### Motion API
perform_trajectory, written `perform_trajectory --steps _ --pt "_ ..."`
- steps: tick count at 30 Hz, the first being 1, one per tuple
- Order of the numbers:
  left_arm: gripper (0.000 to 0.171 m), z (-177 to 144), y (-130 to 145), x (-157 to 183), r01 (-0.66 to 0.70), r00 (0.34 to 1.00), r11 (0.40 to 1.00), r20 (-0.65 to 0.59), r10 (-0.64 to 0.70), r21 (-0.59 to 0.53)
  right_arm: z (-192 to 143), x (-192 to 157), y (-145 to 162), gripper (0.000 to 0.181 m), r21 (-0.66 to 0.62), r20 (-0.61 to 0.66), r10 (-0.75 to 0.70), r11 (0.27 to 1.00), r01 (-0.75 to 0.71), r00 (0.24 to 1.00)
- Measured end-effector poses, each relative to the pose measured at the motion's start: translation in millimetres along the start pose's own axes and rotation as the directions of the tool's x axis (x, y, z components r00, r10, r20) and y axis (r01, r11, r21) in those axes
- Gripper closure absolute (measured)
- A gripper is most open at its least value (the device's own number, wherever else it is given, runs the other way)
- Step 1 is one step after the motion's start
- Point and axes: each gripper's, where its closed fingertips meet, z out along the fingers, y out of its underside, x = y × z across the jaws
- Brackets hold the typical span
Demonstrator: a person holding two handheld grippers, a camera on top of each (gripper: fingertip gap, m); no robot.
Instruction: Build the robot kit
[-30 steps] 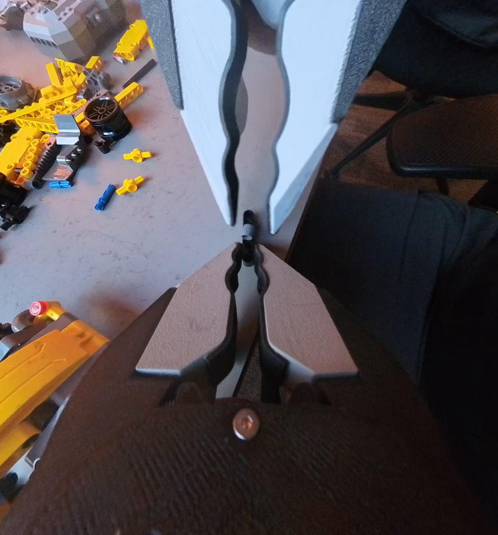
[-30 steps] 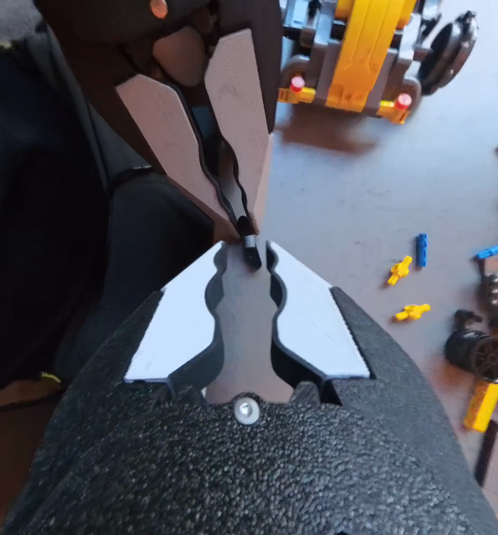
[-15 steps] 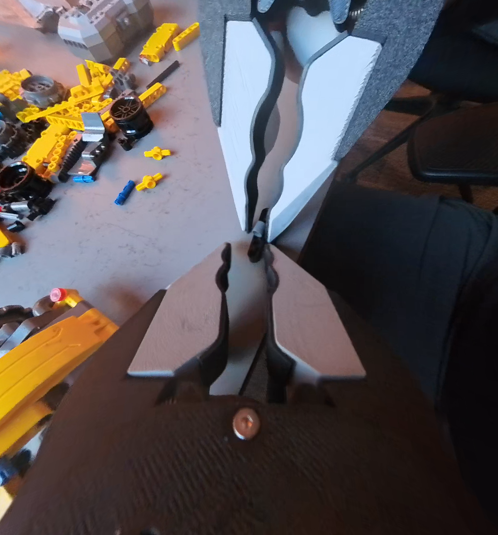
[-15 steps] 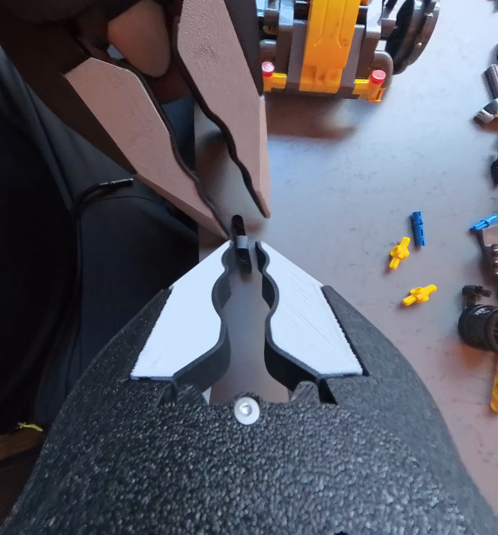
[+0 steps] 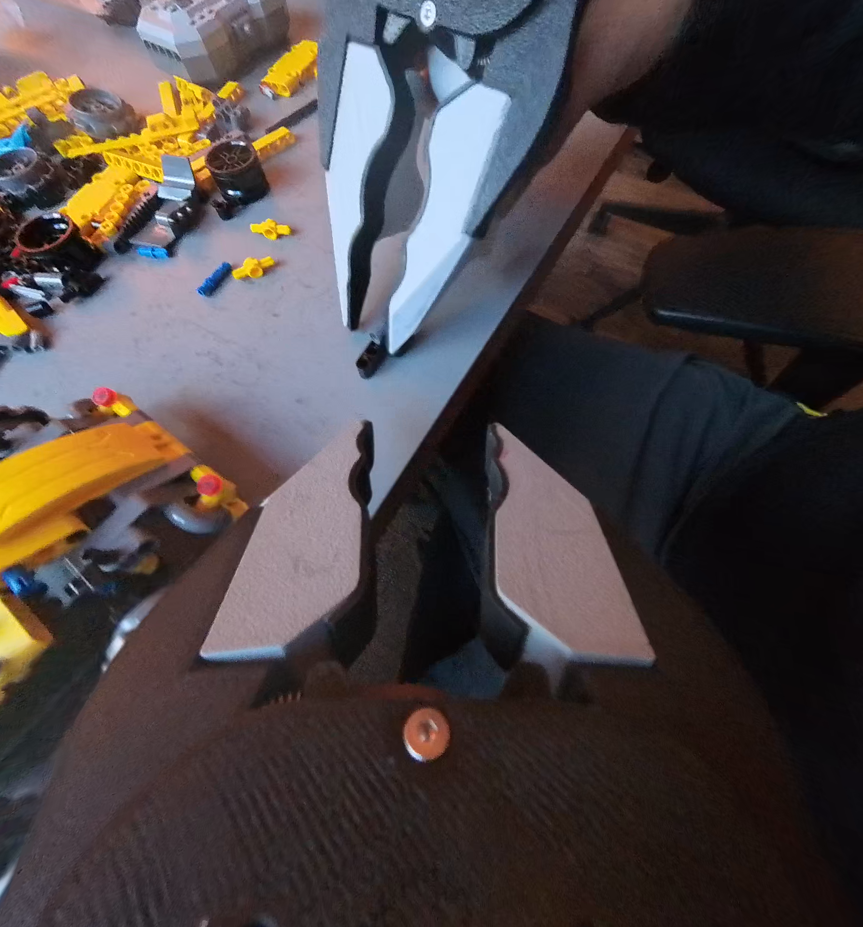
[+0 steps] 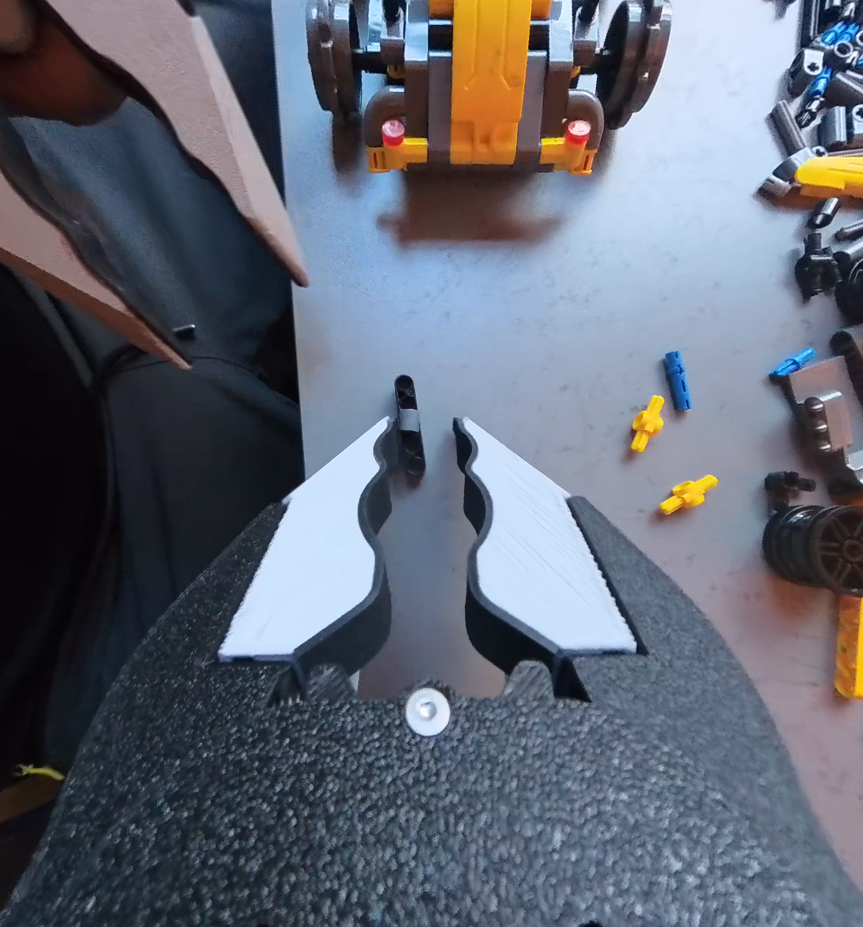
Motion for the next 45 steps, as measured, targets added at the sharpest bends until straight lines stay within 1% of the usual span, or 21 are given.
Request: perform_trajectory --steps 2,4,6,8,10,14,17,19,22,25,26,28,29,32,34,35,36,38,41,43,45 --pt "0.127 -5.1 7.1 7.2 0.012 1.000 1.000 -0.005 -0.012 0.004 -2.2 -2.9 -1.3 0.158 0.026 0.001 0.001 1.000 -0.001 1.000" --pt "0.122 -10.5 14.3 10.8 0.037 0.999 0.999 0.001 -0.037 0.017 -5.7 -5.6 -3.6 0.155 0.060 0.001 0.012 0.998 -0.012 1.000" --pt "0.113 -16.1 18.1 15.8 0.086 0.996 0.995 -0.018 -0.085 0.049 -10.6 -6.6 -6.8 0.150 0.099 -0.002 0.032 0.995 -0.031 0.999" --pt "0.113 -22.2 18.2 20.0 0.130 0.991 0.987 -0.044 -0.126 0.093 -16.5 -7.4 -12.1 0.145 0.146 -0.002 0.059 0.988 -0.058 0.998" --pt "0.114 -26.8 17.1 21.4 0.143 0.989 0.981 -0.053 -0.138 0.131 -22.8 -5.6 -19.6 0.133 0.198 -0.015 0.089 0.977 -0.085 0.996" --pt "0.121 -31.0 17.0 32.3 0.116 0.990 0.978 -0.096 -0.101 0.173 -37.6 -3.1 -41.9 0.119 0.316 -0.035 0.127 0.942 -0.110 0.991" --pt "0.130 -34.4 19.7 40.4 0.085 0.990 0.979 -0.128 -0.061 0.186 -47.2 0.0 -58.1 0.112 0.396 -0.033 0.161 0.908 -0.135 0.986" --pt "0.133 -37.4 21.5 46.1 0.087 0.983 0.978 -0.173 -0.054 0.188 -50.7 1.9 -65.6 0.112 0.433 -0.018 0.179 0.888 -0.153 0.984" --pt "0.136 -44.1 21.2 46.3 0.086 0.980 0.972 -0.195 -0.043 0.219 -54.3 11.6 -78.4 0.122 0.493 -0.032 0.189 0.857 -0.149 0.981" --pt "0.134 -45.7 25.9 39.0 0.060 0.986 0.973 -0.167 -0.022 0.225 -52.3 20.7 -92.6 0.133 0.540 -0.039 0.182 0.831 -0.133 0.982" --pt "0.134 -45.1 27.0 37.1 0.059 0.987 0.972 -0.162 -0.022 0.227 -50.0 22.8 -96.9 0.141 0.546 -0.035 0.177 0.827 -0.129 0.984" --pt "0.133 -44.4 27.0 38.4 0.090 0.981 0.968 -0.189 -0.046 0.233 -47.3 22.4 -106.7 0.170 0.567 -0.022 0.144 0.817 -0.106 0.989" --pt "0.133 -44.8 26.4 39.7 0.113 0.976 0.965 -0.207 -0.063 0.238 -47.5 22.5 -111.5 0.181 0.580 -0.022 0.133 0.809 -0.096 0.991" --pt "0.137 -45.5 26.8 41.4 0.165 0.966 0.955 -0.234 -0.107 0.245 -47.3 26.7 -121.0 0.181 0.606 -0.042 0.124 0.792 -0.073 0.991" --pt "0.137 -45.2 27.0 43.0 0.172 0.963 0.954 -0.246 -0.111 0.244 -48.4 35.2 -125.2 0.181 0.621 -0.089 0.137 0.782 -0.052 0.987" --pt "0.137 -45.1 27.0 43.4 0.169 0.963 0.956 -0.249 -0.107 0.241 -48.8 40.3 -126.8 0.171 0.619 -0.113 0.150 0.784 -0.048 0.982" --pt "0.137 -45.3 26.5 43.7 0.163 0.963 0.956 -0.250 -0.101 0.242 -48.2 44.6 -128.0 0.157 0.609 -0.129 0.165 0.791 -0.053 0.978" --pt "0.137 -46.2 25.7 44.1 0.146 0.964 0.957 -0.251 -0.081 0.252 -46.6 48.4 -131.0 0.143 0.582 -0.146 0.174 0.811 -0.058 0.974" --pt "0.137 -43.5 29.2 41.2 0.109 0.971 0.962 -0.235 -0.048 0.250 -45.6 51.1 -136.8 0.143 0.552 -0.205 0.144 0.834 -0.007 0.968" --pt "0.131 -42.9 26.8 39.5 0.101 0.972 0.964 -0.232 -0.042 0.246 -40.6 49.1 -137.4 0.138 0.527 -0.205 0.131 0.850 -0.003 0.970" --pt "0.131 -44.8 21.8 37.9 0.095 0.973 0.959 -0.226 -0.033 0.267 -35.2 48.3 -130.5 0.133 0.492 -0.203 0.136 0.870 -0.019 0.970"
